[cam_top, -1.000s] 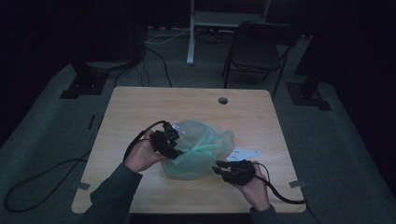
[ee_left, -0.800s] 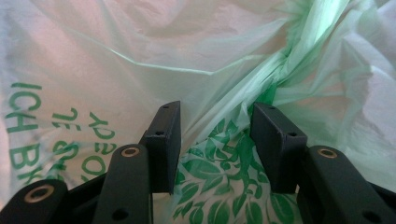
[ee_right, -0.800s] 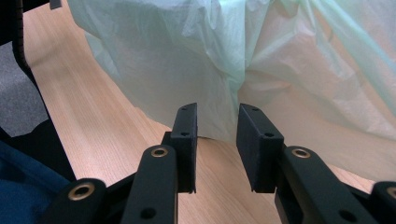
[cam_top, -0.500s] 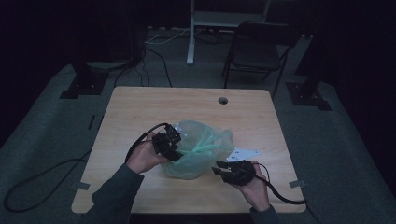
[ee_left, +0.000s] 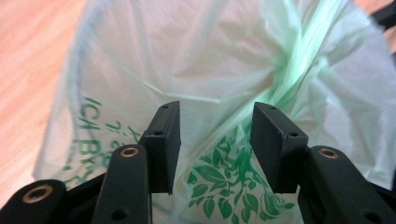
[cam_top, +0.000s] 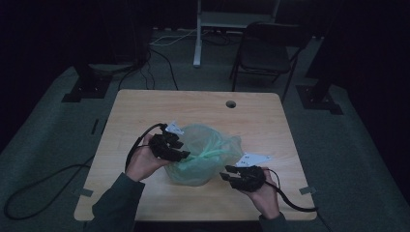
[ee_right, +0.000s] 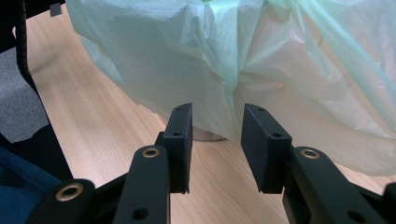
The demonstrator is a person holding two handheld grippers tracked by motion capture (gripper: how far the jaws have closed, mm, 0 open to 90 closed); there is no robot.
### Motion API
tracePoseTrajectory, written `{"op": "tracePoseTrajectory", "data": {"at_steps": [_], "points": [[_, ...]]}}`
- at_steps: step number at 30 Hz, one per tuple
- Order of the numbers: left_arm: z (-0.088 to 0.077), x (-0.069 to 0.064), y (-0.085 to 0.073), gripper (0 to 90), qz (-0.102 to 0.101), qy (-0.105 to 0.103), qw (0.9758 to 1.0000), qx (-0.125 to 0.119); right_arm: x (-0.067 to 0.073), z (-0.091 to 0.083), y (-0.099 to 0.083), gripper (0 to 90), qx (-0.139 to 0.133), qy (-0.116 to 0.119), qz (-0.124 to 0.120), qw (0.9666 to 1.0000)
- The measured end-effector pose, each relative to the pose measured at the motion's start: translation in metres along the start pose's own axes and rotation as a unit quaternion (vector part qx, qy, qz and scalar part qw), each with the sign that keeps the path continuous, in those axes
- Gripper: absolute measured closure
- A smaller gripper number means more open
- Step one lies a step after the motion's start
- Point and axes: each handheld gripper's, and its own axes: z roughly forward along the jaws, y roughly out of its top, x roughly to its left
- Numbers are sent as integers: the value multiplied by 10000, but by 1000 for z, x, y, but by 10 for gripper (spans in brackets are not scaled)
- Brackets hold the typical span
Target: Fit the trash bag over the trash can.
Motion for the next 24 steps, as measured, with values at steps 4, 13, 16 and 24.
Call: {"op": "tracePoseTrajectory", "data": {"at_steps": [4,13,16,24], "points": [[-6,5,-7,527,-272,29,9981,-543,-1,-1,0,621,-37,-24,13,10000],[-19,14,-24,519,-744,502,9829,-1607,-2,-3,0,612,-83,-49,43,9999],[-23,16,-30,519,-978,739,9738,-1914,-2,-3,0,610,-98,-50,51,9999],[-32,26,-44,502,-1597,1079,9505,-2437,-4,-6,0,597,-165,-98,87,9998]]}}
